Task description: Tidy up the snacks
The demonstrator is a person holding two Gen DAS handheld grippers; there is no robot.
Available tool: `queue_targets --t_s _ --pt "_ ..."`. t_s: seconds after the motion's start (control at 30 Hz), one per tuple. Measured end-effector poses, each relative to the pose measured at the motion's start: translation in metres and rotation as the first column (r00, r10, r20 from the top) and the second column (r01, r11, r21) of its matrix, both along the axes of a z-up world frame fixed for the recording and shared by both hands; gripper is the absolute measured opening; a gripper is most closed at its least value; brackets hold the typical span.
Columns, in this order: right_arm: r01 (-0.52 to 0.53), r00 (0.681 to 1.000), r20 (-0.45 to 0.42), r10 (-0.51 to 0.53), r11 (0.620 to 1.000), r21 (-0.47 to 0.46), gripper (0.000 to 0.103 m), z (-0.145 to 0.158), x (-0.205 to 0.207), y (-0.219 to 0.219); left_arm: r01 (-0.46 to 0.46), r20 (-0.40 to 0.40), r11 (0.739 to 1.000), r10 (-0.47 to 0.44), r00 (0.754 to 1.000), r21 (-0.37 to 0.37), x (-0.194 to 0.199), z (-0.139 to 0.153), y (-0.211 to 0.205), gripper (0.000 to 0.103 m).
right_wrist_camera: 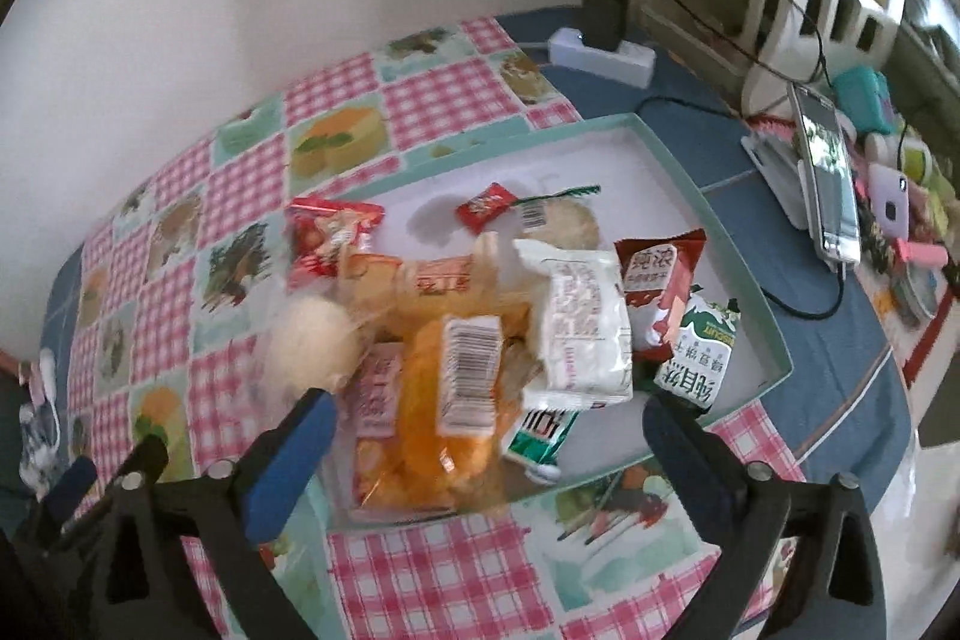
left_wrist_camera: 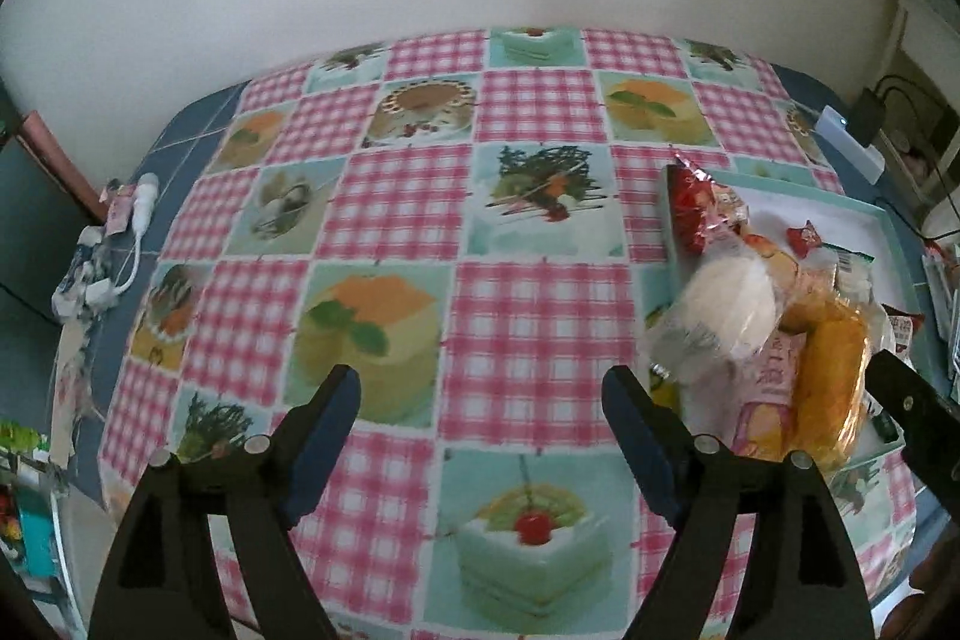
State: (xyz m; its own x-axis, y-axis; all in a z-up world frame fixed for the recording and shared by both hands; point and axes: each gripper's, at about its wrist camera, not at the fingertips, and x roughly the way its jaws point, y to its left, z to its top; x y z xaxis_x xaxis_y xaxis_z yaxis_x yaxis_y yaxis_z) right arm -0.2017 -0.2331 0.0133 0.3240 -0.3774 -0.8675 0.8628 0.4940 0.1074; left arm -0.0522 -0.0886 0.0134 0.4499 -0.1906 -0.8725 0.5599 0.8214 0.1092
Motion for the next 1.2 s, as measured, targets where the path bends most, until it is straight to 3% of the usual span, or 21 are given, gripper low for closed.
queue_targets --t_s 0.6,0.9,1.2 --pt "-0.059 0.998 -0.027 0.057 0.993 -0.102 0.103 0.010 -0.015 0.045 -0.034 0.064 0.998 0.031 0.997 0.049 -0.022 0.007 0.032 0.083" --pt "-0.091 0.995 -0.039 0.088 0.991 -0.099 0.103 0.009 -0.009 0.048 -0.055 0.007 0.993 0.055 0.998 0.107 -0.014 -0.005 0.035 0.083" --pt "-0.105 0.994 -0.043 0.102 0.991 -0.088 0.103 0.008 -0.004 0.049 -0.063 -0.027 0.991 0.067 0.997 0.120 -0.010 -0.010 0.037 0.083"
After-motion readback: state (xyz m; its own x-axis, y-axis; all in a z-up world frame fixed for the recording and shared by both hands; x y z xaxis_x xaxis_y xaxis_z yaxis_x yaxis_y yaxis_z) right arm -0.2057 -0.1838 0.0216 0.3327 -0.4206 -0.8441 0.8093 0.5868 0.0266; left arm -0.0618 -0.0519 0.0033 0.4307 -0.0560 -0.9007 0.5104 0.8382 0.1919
